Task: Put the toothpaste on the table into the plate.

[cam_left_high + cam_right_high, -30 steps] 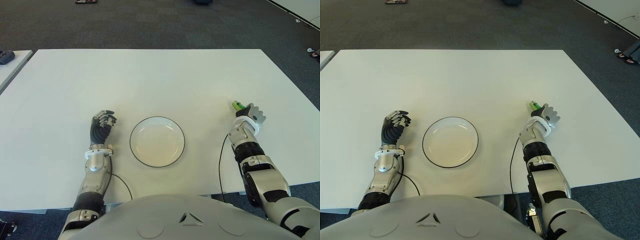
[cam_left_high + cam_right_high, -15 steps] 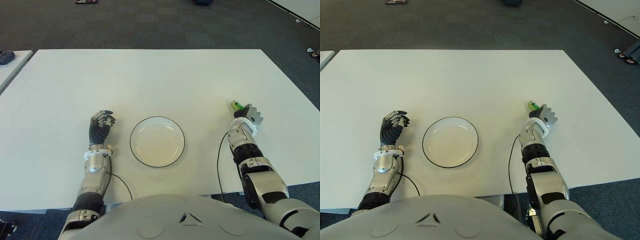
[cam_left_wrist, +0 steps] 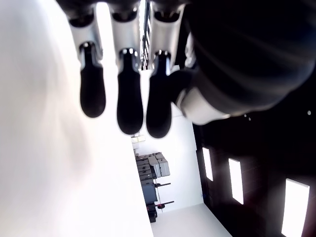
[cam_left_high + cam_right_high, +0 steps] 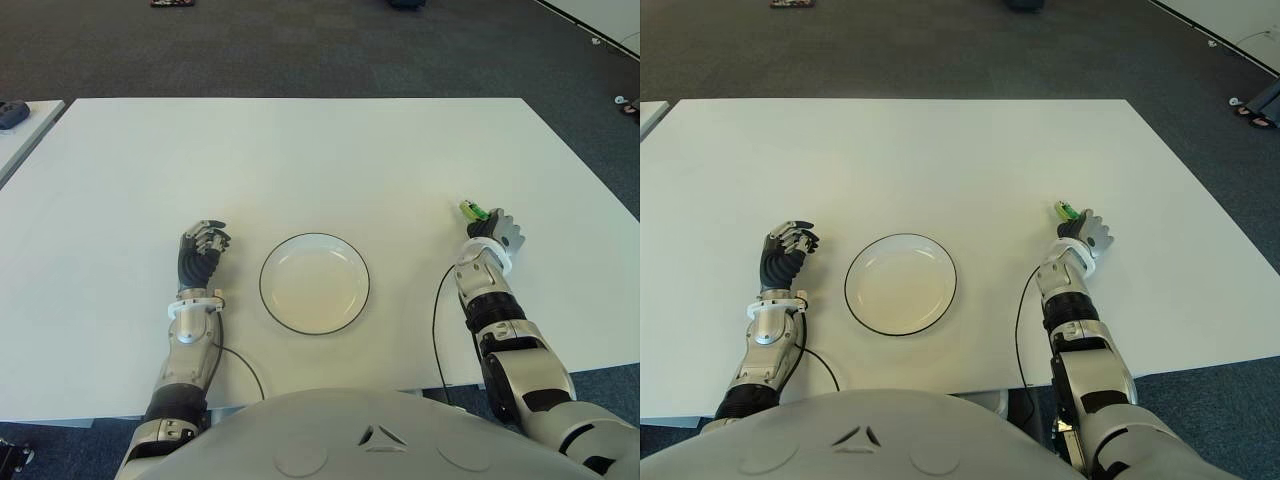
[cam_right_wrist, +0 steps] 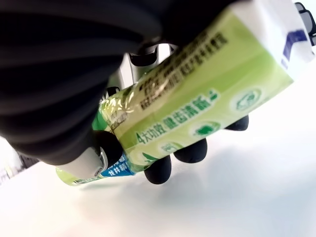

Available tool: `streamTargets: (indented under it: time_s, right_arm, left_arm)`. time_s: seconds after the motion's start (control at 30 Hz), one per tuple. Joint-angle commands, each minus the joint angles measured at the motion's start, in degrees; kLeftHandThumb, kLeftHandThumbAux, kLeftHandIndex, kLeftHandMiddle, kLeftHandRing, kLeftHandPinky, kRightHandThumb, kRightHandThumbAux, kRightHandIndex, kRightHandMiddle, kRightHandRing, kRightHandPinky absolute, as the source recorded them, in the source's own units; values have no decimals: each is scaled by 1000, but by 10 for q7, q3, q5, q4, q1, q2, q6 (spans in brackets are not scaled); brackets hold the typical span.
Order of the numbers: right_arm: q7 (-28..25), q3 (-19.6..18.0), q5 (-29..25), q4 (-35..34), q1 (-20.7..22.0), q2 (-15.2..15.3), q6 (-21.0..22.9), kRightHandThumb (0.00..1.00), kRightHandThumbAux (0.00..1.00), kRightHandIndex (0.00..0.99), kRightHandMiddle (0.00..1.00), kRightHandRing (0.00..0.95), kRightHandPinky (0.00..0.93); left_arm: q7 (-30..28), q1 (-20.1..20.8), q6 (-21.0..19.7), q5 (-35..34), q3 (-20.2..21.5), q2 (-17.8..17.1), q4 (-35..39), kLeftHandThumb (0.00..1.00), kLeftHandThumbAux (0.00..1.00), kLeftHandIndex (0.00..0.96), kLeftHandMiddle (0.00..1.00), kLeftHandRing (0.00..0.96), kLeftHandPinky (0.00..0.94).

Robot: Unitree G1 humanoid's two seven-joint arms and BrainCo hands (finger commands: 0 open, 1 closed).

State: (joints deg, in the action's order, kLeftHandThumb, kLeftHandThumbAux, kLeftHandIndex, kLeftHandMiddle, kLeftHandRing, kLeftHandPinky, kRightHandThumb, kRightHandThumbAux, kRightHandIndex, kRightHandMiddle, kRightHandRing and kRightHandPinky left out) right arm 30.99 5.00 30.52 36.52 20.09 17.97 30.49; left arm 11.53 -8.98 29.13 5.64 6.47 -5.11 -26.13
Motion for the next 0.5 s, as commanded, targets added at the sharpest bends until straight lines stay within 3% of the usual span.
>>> streamTargets:
  time_s: [0.03, 0.17, 0.5]
  right_arm:
    - [20, 1, 6, -79, -30, -19, -7, 717, 708, 437, 763, 770, 801]
    - [34, 1, 8, -148, -66, -27, -43, 718, 709, 437, 760, 770, 805]
    - [54, -5, 4, -204, -104, -37, -137, 716, 713, 436, 761, 776, 803]
  left_arm:
    - [2, -16, -31, -3, 3, 7, -16, 698, 724, 428, 563, 568, 540]
    - [5, -12, -27, -3, 3, 9, -18, 699, 723, 429, 565, 563, 535]
    - [-3, -1, 1, -1, -1, 5, -39, 699, 722, 430, 579, 569, 544]
